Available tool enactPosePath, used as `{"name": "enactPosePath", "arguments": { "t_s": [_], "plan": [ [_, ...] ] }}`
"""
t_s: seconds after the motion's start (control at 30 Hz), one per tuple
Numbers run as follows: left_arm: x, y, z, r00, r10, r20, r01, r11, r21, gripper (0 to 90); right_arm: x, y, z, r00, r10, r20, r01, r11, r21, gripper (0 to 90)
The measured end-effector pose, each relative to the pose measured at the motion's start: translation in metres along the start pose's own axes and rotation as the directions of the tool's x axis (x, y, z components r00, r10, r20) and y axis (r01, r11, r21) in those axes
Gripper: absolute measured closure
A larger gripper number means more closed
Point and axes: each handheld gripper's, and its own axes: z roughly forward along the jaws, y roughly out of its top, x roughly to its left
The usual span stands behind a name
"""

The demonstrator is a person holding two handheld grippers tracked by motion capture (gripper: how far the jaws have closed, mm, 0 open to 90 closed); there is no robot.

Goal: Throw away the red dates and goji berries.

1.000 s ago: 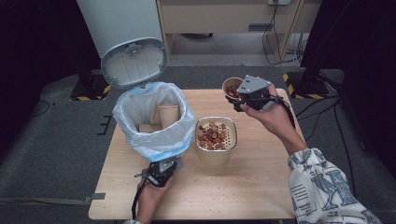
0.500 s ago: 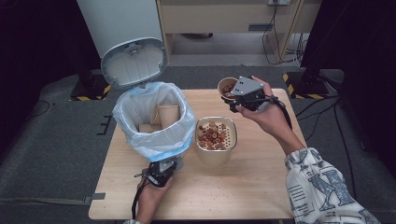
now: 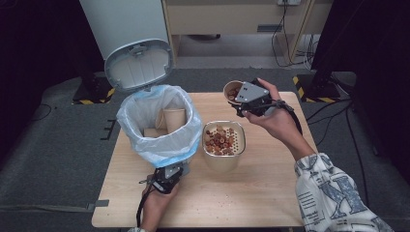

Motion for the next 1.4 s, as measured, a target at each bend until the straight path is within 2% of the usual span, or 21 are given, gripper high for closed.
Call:
{"name": "enactPosePath", "arguments": {
  "t_s": [0.03,0.1,0.2,0.67,1.13,1.27,1.3,1.4],
  "plan": [
    [0.0,0.0,0.0,1.0,0.0,0.0,0.0,1.0,0.0,89.6,0.0,0.0,0.0,1.0,0.0,0.0,0.0,1.0,0.0,33.2],
    [0.0,0.0,0.0,1.0,-0.002,0.001,0.002,1.0,0.0,89.7,0.003,0.001,0.002,0.9991,-0.042,0.009,0.042,0.999,0.01,33.1],
    [0.0,0.0,0.0,1.0,-0.002,0.002,0.002,1.0,0.002,89.7,0.005,0.002,0.002,0.9977,-0.067,0.012,0.067,0.998,0.013,32.9],
    [0.0,0.0,0.0,1.0,-0.002,0.001,0.002,1.0,0.0,89.7,0.006,0.002,0.0,0.9956,-0.092,0.017,0.092,0.995,0.026,32.5],
    [0.0,0.0,0.0,1.0,-0.003,0.001,0.003,1.0,0.001,89.6,0.011,0.007,-0.002,0.983,-0.18,0.036,0.178,0.983,0.052,32.5],
    [0.0,0.0,0.0,1.0,-0.002,0.001,0.002,1.0,0.002,89.6,0.01,0.008,-0.003,0.9806,-0.192,0.041,0.189,0.98,0.061,32.5],
    [0.002,0.0,-0.001,0.9999,0.015,-0.002,-0.015,0.9998,0.017,89.6,0.01,0.009,-0.004,0.9802,-0.194,0.042,0.191,0.98,0.059,32.5],
    [0.001,0.0,-0.001,1.0,0.006,-0.004,-0.006,0.9999,0.01,89.6,0.009,0.011,-0.006,0.9806,-0.191,0.042,0.189,0.98,0.057,32.5]
  ]
}}
